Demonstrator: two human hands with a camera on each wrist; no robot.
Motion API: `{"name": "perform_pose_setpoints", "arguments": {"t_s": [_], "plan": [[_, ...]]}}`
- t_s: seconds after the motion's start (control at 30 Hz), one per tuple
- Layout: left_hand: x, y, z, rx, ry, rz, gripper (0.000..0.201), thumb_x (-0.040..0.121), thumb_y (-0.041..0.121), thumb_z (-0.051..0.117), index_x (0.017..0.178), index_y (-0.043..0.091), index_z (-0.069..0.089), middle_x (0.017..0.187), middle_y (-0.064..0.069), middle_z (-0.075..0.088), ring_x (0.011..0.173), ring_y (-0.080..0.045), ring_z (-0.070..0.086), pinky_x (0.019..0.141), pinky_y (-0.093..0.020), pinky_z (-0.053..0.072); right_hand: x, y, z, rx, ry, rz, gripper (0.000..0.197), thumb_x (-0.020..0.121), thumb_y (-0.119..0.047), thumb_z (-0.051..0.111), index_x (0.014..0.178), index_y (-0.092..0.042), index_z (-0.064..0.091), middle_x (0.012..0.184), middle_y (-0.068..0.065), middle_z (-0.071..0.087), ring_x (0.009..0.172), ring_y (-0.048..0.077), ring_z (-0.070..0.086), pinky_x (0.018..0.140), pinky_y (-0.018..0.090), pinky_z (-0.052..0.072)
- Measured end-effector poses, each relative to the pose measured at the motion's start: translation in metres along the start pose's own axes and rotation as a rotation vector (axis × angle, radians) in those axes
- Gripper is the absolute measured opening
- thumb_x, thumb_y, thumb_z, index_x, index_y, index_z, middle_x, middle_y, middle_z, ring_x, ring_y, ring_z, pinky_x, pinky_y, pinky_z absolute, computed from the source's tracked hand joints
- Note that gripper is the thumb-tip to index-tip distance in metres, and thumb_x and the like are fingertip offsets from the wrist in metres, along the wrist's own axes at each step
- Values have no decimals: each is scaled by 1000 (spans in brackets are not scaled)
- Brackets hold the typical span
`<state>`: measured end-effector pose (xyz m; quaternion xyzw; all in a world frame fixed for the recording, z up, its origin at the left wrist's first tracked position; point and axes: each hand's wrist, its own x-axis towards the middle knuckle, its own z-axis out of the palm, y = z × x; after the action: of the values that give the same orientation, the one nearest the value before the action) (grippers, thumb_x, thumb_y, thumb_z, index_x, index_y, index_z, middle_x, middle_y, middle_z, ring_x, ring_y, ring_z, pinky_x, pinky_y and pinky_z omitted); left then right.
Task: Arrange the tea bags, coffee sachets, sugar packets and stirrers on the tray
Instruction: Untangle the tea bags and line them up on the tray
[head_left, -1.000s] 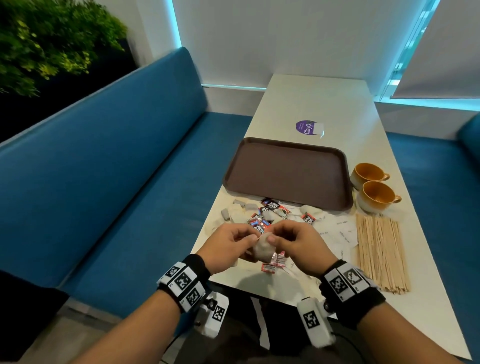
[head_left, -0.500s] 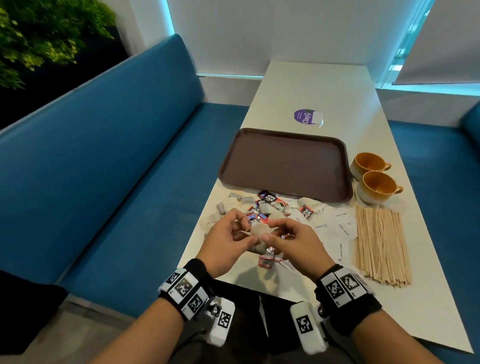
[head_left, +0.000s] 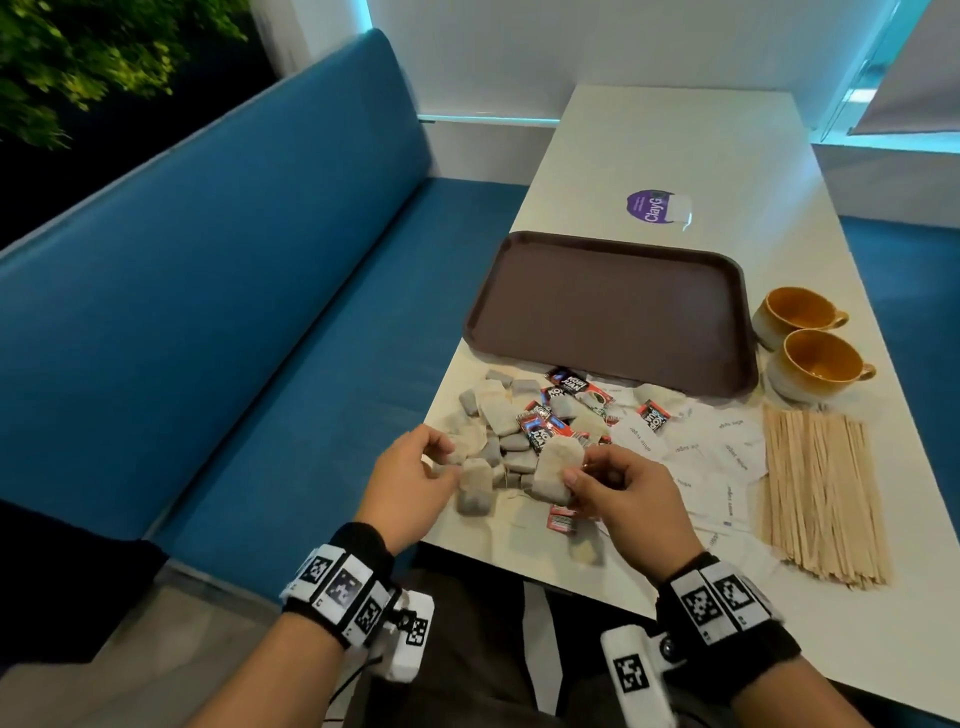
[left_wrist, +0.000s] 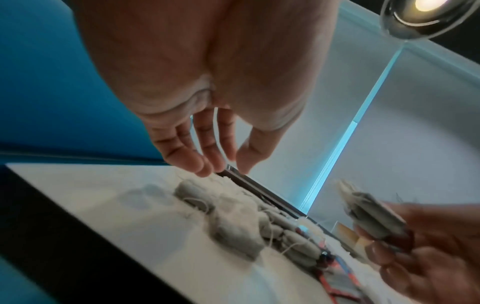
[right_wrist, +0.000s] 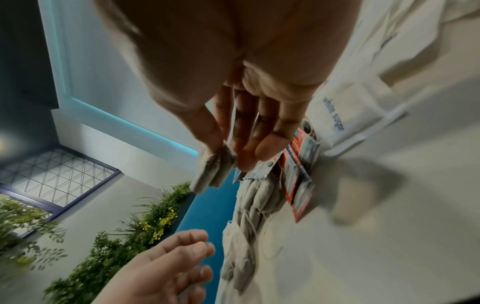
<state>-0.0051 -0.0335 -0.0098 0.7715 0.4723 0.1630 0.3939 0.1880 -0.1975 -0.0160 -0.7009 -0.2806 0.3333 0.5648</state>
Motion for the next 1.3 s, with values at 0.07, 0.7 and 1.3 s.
{"name": "perform_pose_setpoints", "arguments": {"t_s": [0.07, 0.7, 1.3], "plan": [[3, -5, 4, 74, -37, 7, 22, 86, 23, 76, 101, 28, 61, 102, 10, 57, 78, -9, 56, 75, -24, 47, 2, 2, 1, -13, 15, 11, 11, 87, -8, 77, 87, -19, 75, 81, 8, 75, 81, 30, 73, 78, 42, 61], [-6, 2, 14, -276, -69, 94, 17, 89, 20, 78, 78, 24, 65, 73, 6, 69, 60, -2, 53, 62, -14, 44, -12, -5, 19, 55, -154, 10, 21, 90, 14, 62, 86, -3, 73, 77, 14, 75, 73, 24, 74, 67, 27, 55], [-11, 16, 28, -639, -283, 89, 8, 98, 13, 66, 98, 8, 72, 80, -7, 77, 70, -20, 65, 73, -37, 58, -9, -6, 29, 64, -164, 15, 22, 89, 4, 71, 96, -15, 78, 89, 6, 77, 87, 23, 73, 82, 35, 60]]}}
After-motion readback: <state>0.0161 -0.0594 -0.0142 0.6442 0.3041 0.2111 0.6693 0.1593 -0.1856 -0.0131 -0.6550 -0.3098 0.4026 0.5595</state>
